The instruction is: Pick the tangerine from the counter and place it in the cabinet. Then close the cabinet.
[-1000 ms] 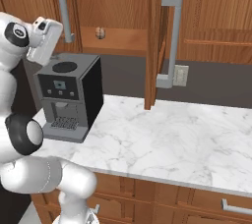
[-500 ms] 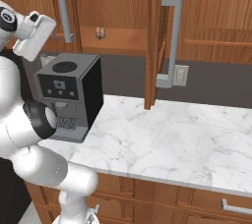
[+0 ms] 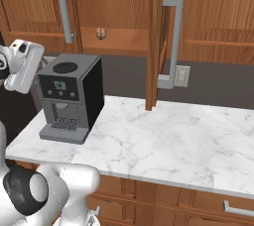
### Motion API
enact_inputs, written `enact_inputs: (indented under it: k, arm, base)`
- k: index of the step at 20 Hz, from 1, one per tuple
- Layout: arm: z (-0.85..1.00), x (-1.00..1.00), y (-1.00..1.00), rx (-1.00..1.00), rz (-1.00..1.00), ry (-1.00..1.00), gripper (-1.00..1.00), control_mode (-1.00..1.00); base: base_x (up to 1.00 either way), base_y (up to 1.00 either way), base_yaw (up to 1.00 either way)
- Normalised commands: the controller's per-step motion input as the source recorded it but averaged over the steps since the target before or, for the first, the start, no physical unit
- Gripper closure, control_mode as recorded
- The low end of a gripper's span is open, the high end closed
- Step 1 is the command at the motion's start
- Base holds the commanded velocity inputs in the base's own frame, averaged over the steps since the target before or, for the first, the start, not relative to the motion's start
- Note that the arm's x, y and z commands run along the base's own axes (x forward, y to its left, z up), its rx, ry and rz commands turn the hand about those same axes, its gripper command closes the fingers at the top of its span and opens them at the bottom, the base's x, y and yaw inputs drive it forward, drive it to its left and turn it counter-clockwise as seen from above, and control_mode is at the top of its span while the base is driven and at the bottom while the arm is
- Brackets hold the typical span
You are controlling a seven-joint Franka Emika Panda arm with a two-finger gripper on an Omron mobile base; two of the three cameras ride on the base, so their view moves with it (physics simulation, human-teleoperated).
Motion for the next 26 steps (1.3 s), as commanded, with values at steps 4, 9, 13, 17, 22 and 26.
enact_inputs:
  k: [4,9,13,17,22,26]
  arm:
    - [-0.06,-1.0,-0.67,0.05,0.24,-0.23,-1.0,-1.0]
    - [0.0,-0.95,-0.82,0.13,0.19,-0.11,-1.0,-1.0]
    - [0.0,-0.7,-0.85,0.16,0.09,-0.02,-1.0,-1.0]
    - [0.0,-0.77,-0.84,0.2,0.03,0.0,-1.0,-1.0]
    - [0.0,-0.89,-0.81,0.18,0.01,0.0,-1.0,-1.0]
    - [-0.06,-0.83,-0.85,0.12,0.01,-0.01,-1.0,-1.0]
  base:
    - [0.0,0.0,0.0]
    - [0.0,0.0,0.0]
    - [0.0,0.0,0.0]
    - [0.0,0.0,0.0]
    - [0.0,0.0,0.0]
    - [0.0,0.0,0.0]
